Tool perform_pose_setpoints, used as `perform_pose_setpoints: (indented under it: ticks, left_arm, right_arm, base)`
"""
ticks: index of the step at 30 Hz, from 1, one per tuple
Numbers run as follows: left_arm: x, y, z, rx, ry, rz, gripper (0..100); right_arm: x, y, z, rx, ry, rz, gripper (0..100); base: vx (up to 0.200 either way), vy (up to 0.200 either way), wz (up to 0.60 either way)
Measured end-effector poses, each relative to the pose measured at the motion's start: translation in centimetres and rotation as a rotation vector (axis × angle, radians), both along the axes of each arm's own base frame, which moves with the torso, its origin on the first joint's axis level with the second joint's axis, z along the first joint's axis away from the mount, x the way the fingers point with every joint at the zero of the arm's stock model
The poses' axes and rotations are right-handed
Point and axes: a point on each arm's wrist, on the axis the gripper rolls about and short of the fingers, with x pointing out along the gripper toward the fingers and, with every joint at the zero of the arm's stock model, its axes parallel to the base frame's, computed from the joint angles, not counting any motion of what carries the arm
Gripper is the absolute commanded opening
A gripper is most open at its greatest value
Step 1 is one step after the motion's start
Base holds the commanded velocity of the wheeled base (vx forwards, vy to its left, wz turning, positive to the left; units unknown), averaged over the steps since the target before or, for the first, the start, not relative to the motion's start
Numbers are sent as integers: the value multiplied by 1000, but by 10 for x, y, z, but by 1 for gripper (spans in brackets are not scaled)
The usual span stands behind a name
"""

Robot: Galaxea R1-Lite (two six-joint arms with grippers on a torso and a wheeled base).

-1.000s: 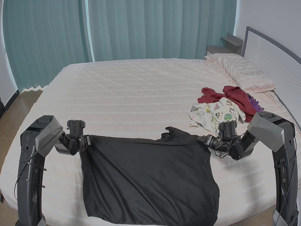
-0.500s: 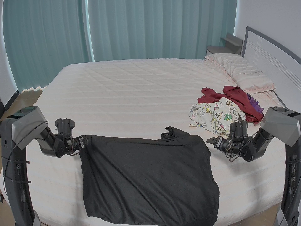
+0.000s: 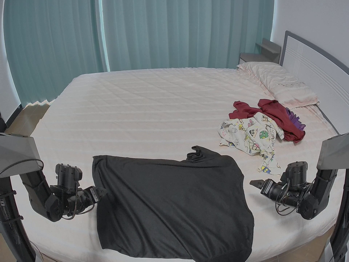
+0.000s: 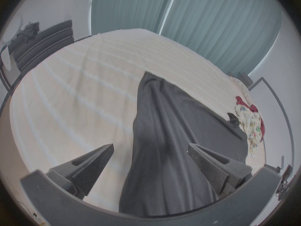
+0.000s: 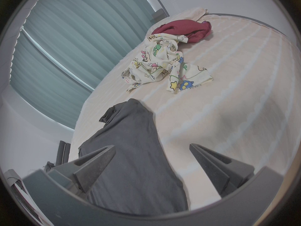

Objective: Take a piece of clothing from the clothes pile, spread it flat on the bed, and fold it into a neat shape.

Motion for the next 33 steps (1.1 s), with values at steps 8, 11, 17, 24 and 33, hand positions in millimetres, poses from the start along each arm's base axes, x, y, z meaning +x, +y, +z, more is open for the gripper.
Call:
perform_pose_setpoints:
  ticks: [8,11,17,24,33]
  left_arm:
    - [-46,-13,-3,-41,60,-41,100]
    - [-55,-15,-5,-52,85,-59,100]
    - [-58,-22,-13,-67,116,-76,100]
    - [-51,-39,-21,-91,87,-18,100]
    - [-35,-62,-48,-17,53,45,100]
  right_arm:
    - [-38,-2,-3,17,-32,11,100]
    - [-47,-3,-11,19,12,8,100]
    - [-53,0,-17,48,62,-4,100]
    - [-54,7,-18,51,64,17,100]
    - [-53,10,-15,53,50,32,100]
  base:
    - [-200,0,0]
    - [-133,0,0]
    - [0,0,0]
    - [0,0,0]
    - [0,0,0]
